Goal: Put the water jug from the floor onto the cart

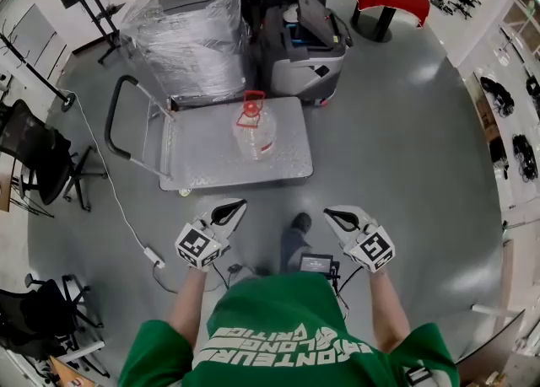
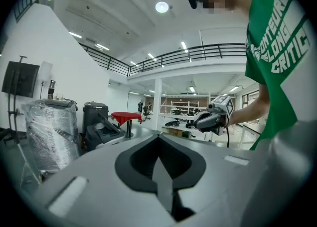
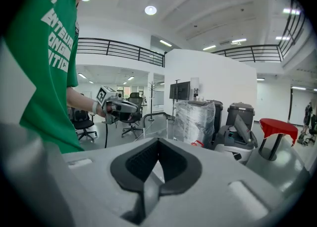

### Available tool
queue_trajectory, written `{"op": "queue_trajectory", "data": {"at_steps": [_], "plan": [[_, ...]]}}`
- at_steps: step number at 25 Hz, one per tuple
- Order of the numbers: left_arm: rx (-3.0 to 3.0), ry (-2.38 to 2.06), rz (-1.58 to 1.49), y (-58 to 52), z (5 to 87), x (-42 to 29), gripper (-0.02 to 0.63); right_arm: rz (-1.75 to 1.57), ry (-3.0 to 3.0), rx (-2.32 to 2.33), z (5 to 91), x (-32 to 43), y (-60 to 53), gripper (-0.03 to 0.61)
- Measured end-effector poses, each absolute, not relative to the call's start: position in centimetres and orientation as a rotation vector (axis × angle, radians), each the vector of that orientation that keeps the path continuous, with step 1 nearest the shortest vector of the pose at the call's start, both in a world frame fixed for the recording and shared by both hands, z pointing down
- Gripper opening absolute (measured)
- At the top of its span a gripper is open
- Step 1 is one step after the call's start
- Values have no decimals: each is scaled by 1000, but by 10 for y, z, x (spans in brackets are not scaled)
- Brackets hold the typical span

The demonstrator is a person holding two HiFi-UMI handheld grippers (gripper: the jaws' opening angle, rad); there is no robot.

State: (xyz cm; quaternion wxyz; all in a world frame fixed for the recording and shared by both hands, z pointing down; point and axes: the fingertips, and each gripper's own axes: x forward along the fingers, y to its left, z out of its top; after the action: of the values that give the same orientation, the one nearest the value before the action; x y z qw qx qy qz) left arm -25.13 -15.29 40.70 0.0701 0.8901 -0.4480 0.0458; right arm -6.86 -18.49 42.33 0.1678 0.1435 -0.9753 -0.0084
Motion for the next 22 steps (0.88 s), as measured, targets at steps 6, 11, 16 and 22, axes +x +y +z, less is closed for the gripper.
{"op": "queue_trajectory", "data": {"at_steps": [6,11,16,22], "plan": [[2648,-1304,-35,-65,404,-233,9,9,-2737,378,424,-59,-82,-8],[2632,-1259,-226,-25,388,-199,9,6,-2743,409,421,-31,-34,-8],[2612,-1273,-296,7,382,-157,12,15,-2735,363,423,-12,-6,-8],[2640,-1188,-119,70,383,-103,12,47,-2800,311,416,13,29,-8]]}}
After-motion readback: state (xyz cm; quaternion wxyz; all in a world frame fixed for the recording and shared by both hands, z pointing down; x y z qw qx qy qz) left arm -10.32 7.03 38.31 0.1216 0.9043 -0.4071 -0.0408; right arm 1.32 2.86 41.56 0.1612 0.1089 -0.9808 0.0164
